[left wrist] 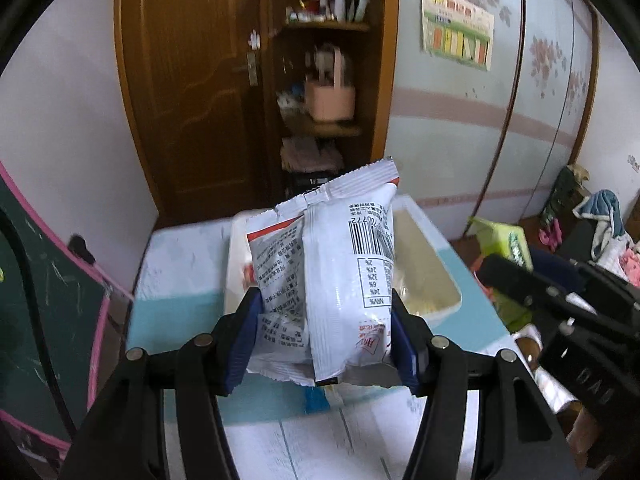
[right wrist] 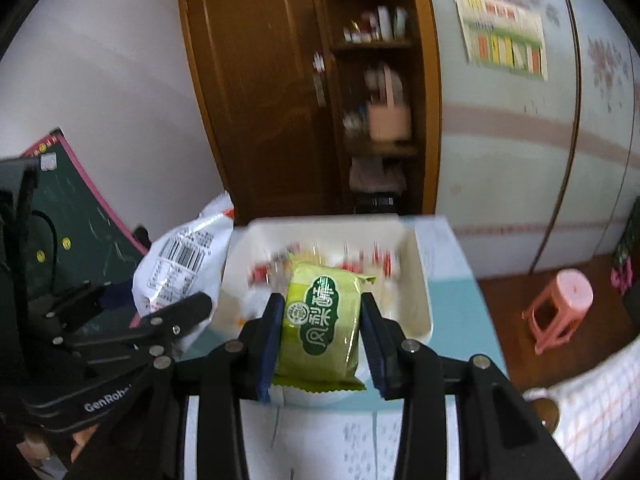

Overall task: Organize snacks
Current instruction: 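Lift both held snacks up and carry them over the white tray, then lower both snacks into the tray and open both tools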

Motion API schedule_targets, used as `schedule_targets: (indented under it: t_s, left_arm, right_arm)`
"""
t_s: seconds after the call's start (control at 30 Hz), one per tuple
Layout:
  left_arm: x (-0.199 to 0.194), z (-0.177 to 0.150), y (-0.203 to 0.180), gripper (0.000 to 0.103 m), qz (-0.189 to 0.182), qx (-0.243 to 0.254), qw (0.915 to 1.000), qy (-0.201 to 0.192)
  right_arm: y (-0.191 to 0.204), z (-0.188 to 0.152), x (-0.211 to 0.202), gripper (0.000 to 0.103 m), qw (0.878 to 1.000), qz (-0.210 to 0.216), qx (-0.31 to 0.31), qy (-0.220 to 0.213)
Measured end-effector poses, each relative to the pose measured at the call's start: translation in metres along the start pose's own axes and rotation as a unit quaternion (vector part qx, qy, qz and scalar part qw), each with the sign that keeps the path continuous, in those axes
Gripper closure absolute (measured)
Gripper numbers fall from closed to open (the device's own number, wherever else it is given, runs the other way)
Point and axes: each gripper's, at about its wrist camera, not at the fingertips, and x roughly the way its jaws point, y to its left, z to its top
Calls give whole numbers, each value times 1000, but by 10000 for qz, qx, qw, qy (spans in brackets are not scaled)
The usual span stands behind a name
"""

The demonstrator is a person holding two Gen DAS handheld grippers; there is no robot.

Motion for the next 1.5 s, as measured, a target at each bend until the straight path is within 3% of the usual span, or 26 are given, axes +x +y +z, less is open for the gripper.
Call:
schedule_targets:
  t_s: [0.2, 0.5, 0.7, 1.0, 1.03, 1.13, 1.23, 1.5]
  left_arm:
    - [3, 44, 5, 44, 166, -25, 9997, -195]
    - [59, 86, 11, 44, 318, -134, 9994, 80]
    - [105, 91, 9, 44, 345, -85, 9987, 352]
    - [176, 72, 13, 42, 412, -85, 9947, 933]
    - [182, 69, 15, 41, 418, -83, 9941, 995]
    - [203, 58, 16, 5, 283, -47, 9917, 1250]
    - [218, 48, 16, 4, 240, -35, 9898, 1405]
    - [223, 35, 20, 4, 229, -101, 9876, 1549]
  right_arm:
    - [-12, 51, -3, 65, 9993, 115, 165, -308]
    - [-20, 96, 34, 65, 9991, 34, 196, -368]
    - [-25, 97, 75, 65, 9995, -26, 287, -106]
    - [-32, 76, 135, 64, 9981, -141, 360, 486]
    - [-34, 72, 143, 64, 9975, -152, 365, 579]
    - [-37, 64, 159, 59, 9958, -94, 444, 799]
    - [-41, 58, 169, 50, 9942, -54, 569, 914]
    - [-40, 50, 175, 49, 9931, -77, 599, 1004]
